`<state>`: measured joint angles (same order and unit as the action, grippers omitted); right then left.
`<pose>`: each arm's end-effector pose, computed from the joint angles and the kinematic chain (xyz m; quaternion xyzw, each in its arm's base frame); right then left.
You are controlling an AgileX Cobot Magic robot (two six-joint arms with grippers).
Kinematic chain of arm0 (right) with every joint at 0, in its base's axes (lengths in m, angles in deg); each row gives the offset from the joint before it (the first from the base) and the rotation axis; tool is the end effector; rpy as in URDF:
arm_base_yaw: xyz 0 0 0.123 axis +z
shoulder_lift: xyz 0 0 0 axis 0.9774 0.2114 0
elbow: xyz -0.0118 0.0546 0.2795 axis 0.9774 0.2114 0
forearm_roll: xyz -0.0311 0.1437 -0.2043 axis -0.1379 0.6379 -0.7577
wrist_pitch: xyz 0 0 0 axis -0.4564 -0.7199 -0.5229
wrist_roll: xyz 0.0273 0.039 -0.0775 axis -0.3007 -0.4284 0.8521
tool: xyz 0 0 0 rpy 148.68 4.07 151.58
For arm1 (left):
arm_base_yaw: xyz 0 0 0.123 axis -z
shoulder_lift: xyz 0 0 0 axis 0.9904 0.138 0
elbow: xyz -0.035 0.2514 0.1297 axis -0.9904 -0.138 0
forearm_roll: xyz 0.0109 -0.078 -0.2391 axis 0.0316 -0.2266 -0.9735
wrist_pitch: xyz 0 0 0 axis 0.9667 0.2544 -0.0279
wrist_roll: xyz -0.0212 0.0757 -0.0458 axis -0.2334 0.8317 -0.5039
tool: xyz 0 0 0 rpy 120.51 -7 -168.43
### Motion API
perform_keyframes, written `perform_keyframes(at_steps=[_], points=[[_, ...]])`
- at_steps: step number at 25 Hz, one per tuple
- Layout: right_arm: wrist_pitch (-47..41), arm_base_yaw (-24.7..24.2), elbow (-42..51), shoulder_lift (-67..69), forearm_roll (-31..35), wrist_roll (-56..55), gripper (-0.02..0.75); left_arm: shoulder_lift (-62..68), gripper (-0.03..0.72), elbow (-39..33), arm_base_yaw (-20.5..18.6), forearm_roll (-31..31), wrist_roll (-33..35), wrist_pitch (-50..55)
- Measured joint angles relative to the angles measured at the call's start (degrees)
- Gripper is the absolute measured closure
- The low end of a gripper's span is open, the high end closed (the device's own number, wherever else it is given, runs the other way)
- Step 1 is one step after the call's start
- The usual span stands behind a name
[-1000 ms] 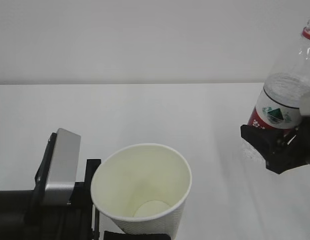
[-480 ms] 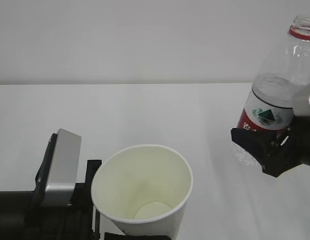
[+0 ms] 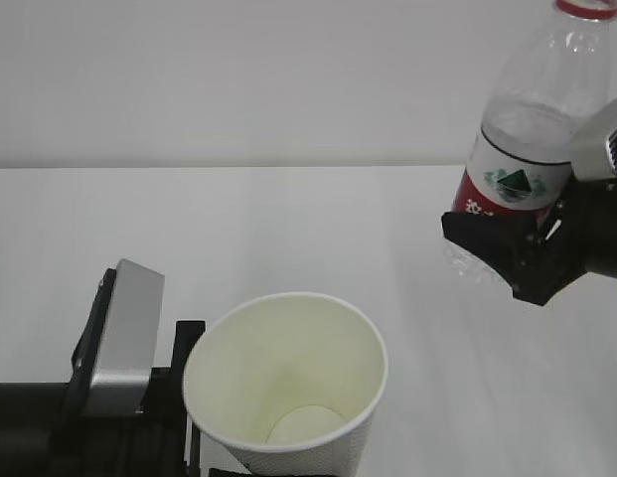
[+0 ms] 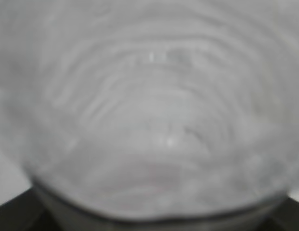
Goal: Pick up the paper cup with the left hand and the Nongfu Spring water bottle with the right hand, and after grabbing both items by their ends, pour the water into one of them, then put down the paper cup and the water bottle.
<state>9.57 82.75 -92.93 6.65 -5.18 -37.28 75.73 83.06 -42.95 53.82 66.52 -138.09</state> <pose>0.2378 0.0687 0.2181 -0.3231 0.7450 0.1542 0.5629 0.1468 -0.1969 0.1580 0.4885 0.5903 -0.4280 0.4793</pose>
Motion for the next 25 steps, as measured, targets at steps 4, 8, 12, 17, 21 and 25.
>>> perform_keyframes(at_steps=[4, 8, 12, 17, 21, 25], points=[[0.0, 0.6, -1.8, 0.0, -2.6, -1.2, 0.190, 0.0, 0.154, 0.0, 0.0, 0.1, 0.0, 0.0], [-2.9, 5.3, -2.9, 0.0, -3.3, -1.4, 0.190, 0.0, 0.154, 0.0, 0.0, 0.1, 0.0, 0.0], [-3.9, 9.0, -3.7, 0.0, -3.8, -1.4, 0.190, 0.0, 0.157, 0.0, 0.0, 0.1, 0.0, 0.0], [-4.8, 11.8, -4.9, 0.0, -4.1, -1.4, 0.190, 0.0, 0.157, 0.0, 0.0, 0.2, 0.0, 0.0], [-5.4, 13.7, -5.4, 0.0, -4.9, -1.4, 0.197, 0.0, 0.157, 0.0, 0.0, 0.2, 0.0, 0.0], [-5.9, 15.7, -5.5, 0.0, -5.5, -1.4, 0.208, 0.0, 0.157, 0.0, 0.0, 0.3, 0.0, 0.0]])
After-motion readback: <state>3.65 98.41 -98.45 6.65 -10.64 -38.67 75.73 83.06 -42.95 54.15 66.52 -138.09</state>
